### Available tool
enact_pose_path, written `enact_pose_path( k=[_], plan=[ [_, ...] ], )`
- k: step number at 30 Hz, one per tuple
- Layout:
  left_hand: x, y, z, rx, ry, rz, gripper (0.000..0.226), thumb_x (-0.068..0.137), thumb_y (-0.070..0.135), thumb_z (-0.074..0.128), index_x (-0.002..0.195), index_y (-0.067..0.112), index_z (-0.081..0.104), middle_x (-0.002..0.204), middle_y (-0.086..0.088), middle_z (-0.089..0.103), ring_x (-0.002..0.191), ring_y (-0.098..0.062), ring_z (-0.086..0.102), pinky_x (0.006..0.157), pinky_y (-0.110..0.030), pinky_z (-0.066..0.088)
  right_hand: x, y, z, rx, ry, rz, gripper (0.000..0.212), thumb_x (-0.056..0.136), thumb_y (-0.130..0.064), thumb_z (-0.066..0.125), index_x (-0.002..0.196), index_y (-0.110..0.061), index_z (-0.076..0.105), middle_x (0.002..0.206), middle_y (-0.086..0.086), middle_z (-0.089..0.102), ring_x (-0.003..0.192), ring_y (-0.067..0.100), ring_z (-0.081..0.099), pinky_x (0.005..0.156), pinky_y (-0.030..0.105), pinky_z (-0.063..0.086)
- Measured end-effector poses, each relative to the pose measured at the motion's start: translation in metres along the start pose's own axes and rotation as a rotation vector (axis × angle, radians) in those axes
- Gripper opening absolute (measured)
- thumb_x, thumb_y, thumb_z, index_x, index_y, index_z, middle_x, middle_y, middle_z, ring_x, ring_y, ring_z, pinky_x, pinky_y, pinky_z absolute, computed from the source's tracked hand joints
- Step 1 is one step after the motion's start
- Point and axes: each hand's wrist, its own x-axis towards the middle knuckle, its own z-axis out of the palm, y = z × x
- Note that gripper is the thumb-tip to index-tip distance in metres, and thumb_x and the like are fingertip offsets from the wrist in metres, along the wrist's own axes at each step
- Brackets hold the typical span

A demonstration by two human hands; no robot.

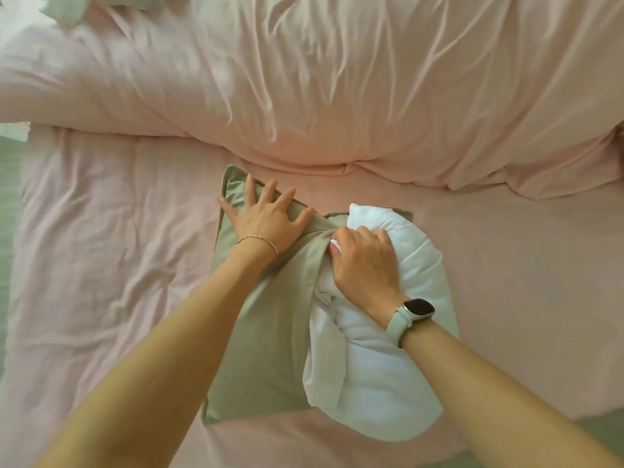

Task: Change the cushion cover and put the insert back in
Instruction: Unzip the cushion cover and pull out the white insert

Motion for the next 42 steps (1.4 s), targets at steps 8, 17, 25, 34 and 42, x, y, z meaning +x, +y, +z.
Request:
enact_pose_path(
  k=[8, 17, 25, 34, 42],
  plan=[
    [0.0, -0.019, 0.013, -0.194, 0.167, -0.01, 0.042, 0.084, 0.06, 0.048, 0.105, 0.026, 0.059, 0.119, -0.002, 0.049, 0.125, -0.027, 0.027, 0.101, -0.043, 0.027, -0.034, 0.031, -0.043, 0.016, 0.144, 0.048, 0.033, 0.087, -0.027, 0.042, 0.062, -0.009, 0.056, 0.047, 0.004, 0.044, 0.041, 0.026, 0.039, 0.052, 0.026, 0.023],
    [-0.015, -0.034, 0.0, -0.373, 0.212, -0.095, 0.034, 0.095, 0.039, 0.045, 0.093, 0.013, 0.066, 0.109, -0.004, 0.058, 0.117, -0.022, 0.037, 0.074, -0.032, 0.03, -0.068, 0.049, -0.084, -0.083, 0.195, 0.152, 0.037, 0.087, -0.028, 0.045, 0.057, -0.009, 0.056, 0.042, 0.004, 0.039, 0.034, 0.026, 0.035, 0.049, 0.021, 0.021],
    [-0.036, -0.026, -0.006, -0.544, 0.404, 0.077, 0.032, 0.091, 0.029, 0.05, 0.081, 0.005, 0.068, 0.094, -0.007, 0.066, 0.105, -0.026, 0.05, 0.073, -0.02, 0.029, -0.053, 0.06, -0.092, -0.172, 0.167, 0.268, 0.029, 0.081, -0.028, 0.043, 0.073, -0.01, 0.064, 0.071, 0.01, 0.058, 0.07, 0.032, 0.053, 0.061, 0.036, 0.038],
    [-0.066, -0.033, -0.01, -0.634, 0.511, 0.051, 0.034, 0.087, 0.032, 0.048, 0.072, 0.007, 0.066, 0.08, 0.004, 0.062, 0.107, -0.02, 0.05, 0.076, -0.016, 0.029, -0.005, -0.016, -0.045, -0.085, -0.052, 0.018, 0.048, 0.079, -0.052, 0.037, 0.067, -0.014, 0.064, 0.064, 0.003, 0.061, 0.071, 0.026, 0.056, 0.062, 0.032, 0.038],
    [-0.07, -0.023, -0.027, -0.578, 0.383, -0.108, 0.028, 0.094, 0.035, 0.047, 0.085, 0.016, 0.066, 0.104, 0.003, 0.061, 0.12, -0.013, 0.042, 0.077, -0.031, 0.035, -0.027, -0.001, -0.076, 0.008, -0.063, -0.093, 0.033, 0.084, -0.031, 0.04, 0.062, -0.013, 0.057, 0.043, 0.006, 0.047, 0.036, 0.028, 0.044, 0.044, 0.022, 0.032]
  ],
)
